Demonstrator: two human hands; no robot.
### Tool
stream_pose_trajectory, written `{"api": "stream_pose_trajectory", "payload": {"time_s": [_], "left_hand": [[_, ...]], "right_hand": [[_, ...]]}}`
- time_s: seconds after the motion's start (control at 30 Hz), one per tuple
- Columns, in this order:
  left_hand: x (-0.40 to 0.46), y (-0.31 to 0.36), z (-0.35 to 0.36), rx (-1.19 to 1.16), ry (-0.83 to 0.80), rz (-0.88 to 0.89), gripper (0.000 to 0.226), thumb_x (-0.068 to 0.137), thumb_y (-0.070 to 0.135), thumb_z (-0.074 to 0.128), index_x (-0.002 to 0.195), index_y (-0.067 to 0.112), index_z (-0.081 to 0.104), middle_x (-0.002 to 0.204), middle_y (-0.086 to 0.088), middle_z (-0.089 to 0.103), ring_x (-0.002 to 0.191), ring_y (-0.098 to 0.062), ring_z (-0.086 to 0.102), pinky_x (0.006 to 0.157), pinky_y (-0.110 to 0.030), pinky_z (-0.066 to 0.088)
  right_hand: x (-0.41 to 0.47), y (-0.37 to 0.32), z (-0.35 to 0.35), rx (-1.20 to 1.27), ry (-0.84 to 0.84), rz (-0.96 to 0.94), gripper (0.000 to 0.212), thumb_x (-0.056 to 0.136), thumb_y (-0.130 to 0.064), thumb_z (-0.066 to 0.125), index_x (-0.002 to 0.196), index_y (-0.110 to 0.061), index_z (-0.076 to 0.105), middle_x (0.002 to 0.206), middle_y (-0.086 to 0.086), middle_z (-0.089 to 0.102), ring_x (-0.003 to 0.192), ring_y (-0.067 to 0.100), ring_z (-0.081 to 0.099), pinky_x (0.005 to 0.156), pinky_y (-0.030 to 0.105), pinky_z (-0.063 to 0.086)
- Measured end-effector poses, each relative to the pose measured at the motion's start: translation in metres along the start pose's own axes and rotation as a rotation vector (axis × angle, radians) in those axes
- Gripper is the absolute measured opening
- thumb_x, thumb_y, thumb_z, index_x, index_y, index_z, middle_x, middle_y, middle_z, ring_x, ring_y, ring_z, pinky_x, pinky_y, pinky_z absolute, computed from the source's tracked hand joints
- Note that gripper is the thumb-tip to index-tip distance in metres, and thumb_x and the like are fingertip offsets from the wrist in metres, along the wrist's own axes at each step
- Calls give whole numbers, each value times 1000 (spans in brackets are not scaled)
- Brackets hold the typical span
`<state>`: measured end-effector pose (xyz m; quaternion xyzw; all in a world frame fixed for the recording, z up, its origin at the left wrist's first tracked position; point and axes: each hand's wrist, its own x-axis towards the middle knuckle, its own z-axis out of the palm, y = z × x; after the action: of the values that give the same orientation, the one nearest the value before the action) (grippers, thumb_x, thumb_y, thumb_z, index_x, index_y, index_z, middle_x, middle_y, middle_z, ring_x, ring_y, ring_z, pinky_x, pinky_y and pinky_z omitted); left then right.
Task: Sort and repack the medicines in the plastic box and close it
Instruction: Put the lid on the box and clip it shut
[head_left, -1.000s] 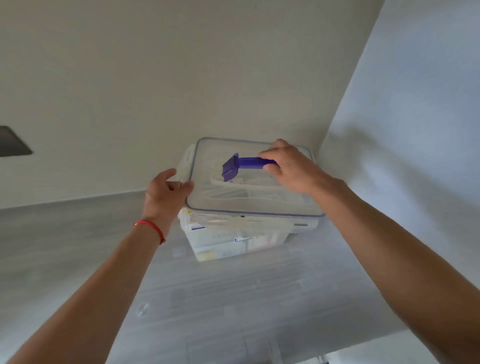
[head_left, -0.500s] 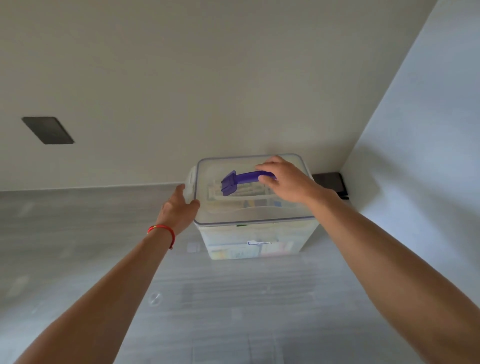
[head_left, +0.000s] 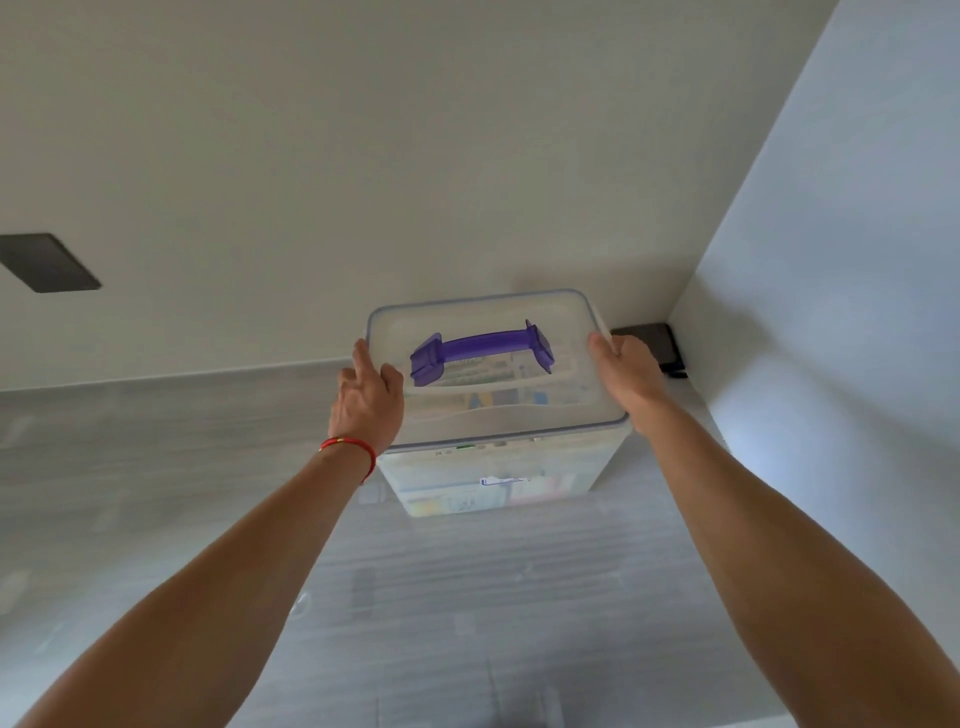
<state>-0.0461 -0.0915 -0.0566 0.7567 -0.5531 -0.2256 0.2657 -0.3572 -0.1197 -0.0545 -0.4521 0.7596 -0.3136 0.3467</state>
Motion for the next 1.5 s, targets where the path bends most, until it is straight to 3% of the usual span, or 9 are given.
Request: {"api": "stream_pose_trajectory", "payload": {"time_s": [0.2,0.37,0.53,0.67,0.8,0.97,1.13,1.3,1.5], "left_hand": [[-10,6,-3,87,14,2,57,103,33,27,156,19,14,122,-31,49,106,-49,53,92,-49,42],[-13,6,-5,201,9,33,59,104,33,25,157,12,10,119,-31,51,109,-49,52,89,-54,44],[-14,16,-7,385,53,141,59,99,24,36,155,10,21,147,-22,39,127,-45,40,95,-56,43],[-12,44,-3,539,119,481,58,92,31,40,150,28,37,161,-9,29,146,-40,24,115,-60,25],[-26,70,32,590,-114,564,63,91,61,9,153,48,18,167,-1,11,153,-37,6,117,-68,7],[-27,60,46,685,-85,587,69,89,67,-10,153,49,11,167,-3,9,151,-42,6,113,-73,7],[-28,60,48,662,-70,595,66,91,65,-8,152,49,12,167,-3,10,151,-42,8,113,-72,10],[-27,62,47,662,-80,577,60,93,64,2,151,50,12,167,-2,10,151,-41,7,113,-71,10],[-26,63,40,672,-91,601,61,92,65,9,150,50,22,165,-1,18,150,-40,15,112,-69,15]], "right_hand": [[12,-11,-19,28,93,10,40,88,-34,72,65,-17,45,68,-1,45,78,21,45,54,30,32],[13,-12,-18,150,-68,97,39,97,-25,67,121,6,65,121,21,70,102,23,64,74,28,48],[5,-6,-14,108,-62,43,32,101,-31,57,104,-1,65,102,7,65,96,25,60,77,32,49],[5,0,-18,207,-76,63,43,99,-37,63,127,-5,64,121,6,69,108,24,64,93,35,52],[6,1,-21,181,-80,57,44,96,-41,66,126,-9,68,119,6,72,82,15,61,53,23,34],[1,5,-10,68,2,21,43,100,-44,56,119,-6,62,122,7,66,109,27,62,92,36,47],[-23,4,8,-286,146,-136,44,110,-34,27,134,-3,47,137,22,56,125,42,54,99,50,47],[0,-33,7,-661,50,-533,50,108,-32,33,157,-24,31,169,3,20,156,27,19,121,58,24],[43,-74,37,-785,-126,-645,44,107,-34,32,143,-19,50,146,6,54,136,29,47,118,49,27]]}}
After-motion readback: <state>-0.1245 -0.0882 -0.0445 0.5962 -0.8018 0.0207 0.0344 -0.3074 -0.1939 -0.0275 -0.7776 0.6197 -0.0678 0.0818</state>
